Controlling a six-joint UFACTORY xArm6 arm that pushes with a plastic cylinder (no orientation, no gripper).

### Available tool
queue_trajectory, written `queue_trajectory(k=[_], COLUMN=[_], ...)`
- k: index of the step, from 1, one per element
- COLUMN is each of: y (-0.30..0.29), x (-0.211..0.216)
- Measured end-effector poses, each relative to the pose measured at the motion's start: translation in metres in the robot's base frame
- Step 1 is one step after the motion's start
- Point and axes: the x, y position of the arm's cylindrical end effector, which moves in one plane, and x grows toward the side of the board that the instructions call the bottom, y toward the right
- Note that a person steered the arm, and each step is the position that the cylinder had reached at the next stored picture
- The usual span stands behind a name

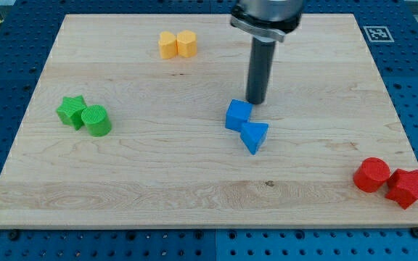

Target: Push the blue cube towards green blocks

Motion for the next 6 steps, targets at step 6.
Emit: queue_trajectory(k=[6], y=[-0.113], x=[0.033])
